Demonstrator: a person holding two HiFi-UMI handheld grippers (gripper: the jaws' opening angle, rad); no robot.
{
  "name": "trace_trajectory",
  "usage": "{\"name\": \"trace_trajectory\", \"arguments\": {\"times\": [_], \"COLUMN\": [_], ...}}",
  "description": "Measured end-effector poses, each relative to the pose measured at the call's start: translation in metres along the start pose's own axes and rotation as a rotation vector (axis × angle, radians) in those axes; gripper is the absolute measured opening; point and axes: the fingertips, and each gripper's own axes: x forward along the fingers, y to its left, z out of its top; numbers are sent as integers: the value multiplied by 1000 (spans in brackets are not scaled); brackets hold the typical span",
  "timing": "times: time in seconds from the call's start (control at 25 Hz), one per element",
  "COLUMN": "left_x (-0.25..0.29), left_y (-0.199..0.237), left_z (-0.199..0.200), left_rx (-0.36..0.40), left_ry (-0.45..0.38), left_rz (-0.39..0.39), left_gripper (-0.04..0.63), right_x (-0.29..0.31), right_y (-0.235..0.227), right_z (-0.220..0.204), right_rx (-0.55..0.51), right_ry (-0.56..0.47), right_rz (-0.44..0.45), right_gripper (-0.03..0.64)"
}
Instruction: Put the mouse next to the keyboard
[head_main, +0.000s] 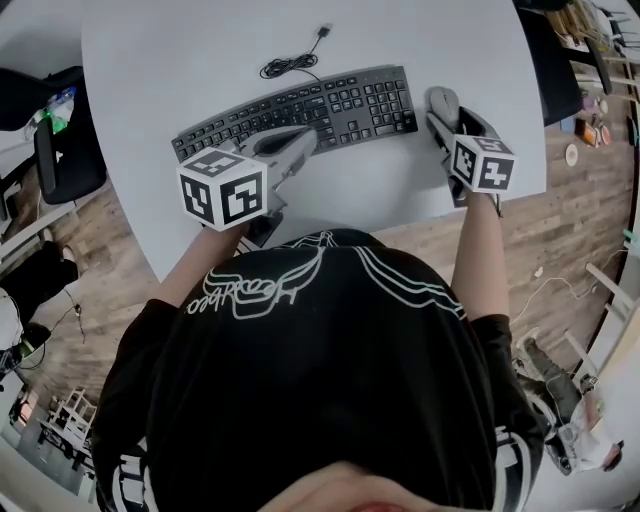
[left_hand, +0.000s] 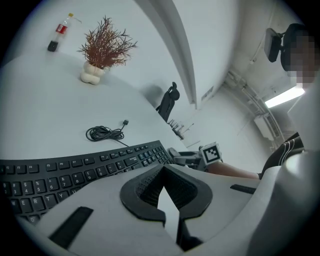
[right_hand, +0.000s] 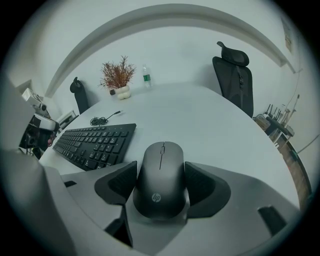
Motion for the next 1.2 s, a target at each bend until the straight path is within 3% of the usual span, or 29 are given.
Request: {"name": "trace_trajectory", "arguments": {"times": [0.44, 0.8, 0.84, 0.92, 1.2], "left_x": [-9, -37, -39, -43, -61], "left_y": [5, -32, -43, -71, -189], "left_z": [5, -1, -3, -11, -54], "left_rx": [0, 56, 67, 94, 250], "left_ry": [-6, -90, -104, -129, -227], "left_rz": [-30, 19, 20, 18, -12], "left_gripper": [6, 6, 6, 6, 6], "right_x": [-29, -122, -135, -164, -285], "right_y": [5, 63, 69, 82, 146], "right_z": [33, 68, 66, 59, 3], "right_rx": [21, -139, -151, -168, -212], "right_ry": [-163, -424, -443, -487, -619], "right_rz": [-39, 107, 121, 150, 419], "right_gripper": [275, 266, 224, 58, 9]}}
